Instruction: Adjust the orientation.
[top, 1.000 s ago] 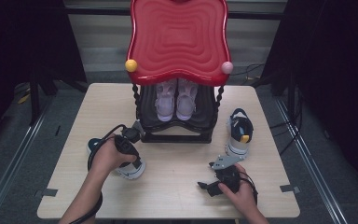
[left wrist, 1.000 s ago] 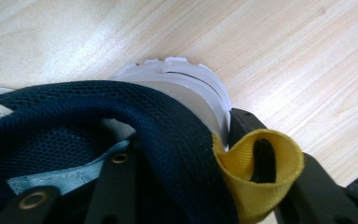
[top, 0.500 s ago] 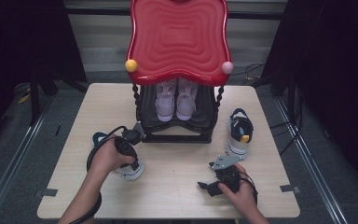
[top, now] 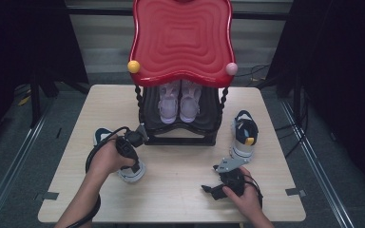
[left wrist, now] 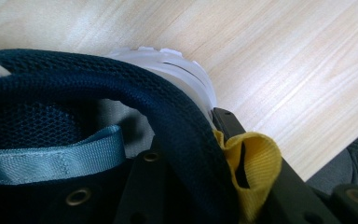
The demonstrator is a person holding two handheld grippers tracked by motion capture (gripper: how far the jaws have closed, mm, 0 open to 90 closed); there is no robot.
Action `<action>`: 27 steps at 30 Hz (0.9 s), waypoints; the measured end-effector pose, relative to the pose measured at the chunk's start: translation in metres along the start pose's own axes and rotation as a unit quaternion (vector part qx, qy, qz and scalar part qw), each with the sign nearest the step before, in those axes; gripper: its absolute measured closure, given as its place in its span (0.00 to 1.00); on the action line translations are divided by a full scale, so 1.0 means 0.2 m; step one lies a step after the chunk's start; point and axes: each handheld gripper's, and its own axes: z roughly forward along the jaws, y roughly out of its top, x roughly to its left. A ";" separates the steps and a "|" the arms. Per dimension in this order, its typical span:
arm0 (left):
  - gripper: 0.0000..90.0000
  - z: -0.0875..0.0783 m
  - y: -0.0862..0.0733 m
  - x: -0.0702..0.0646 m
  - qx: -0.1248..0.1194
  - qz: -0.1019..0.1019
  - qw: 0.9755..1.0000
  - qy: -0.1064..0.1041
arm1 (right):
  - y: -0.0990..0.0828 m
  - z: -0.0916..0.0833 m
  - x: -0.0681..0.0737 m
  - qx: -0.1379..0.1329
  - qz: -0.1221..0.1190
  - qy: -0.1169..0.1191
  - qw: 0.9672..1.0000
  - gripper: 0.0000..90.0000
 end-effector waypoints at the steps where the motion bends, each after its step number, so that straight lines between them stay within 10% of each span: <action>1: 0.84 -0.01 0.00 0.00 -0.001 0.001 1.000 0.000 | 0.00 0.00 0.00 0.000 0.000 0.000 1.000 0.14; 27: 0.85 -0.38 0.00 -0.07 -0.008 0.046 0.999 0.006 | 0.00 0.00 0.00 -0.001 0.000 0.000 1.000 0.14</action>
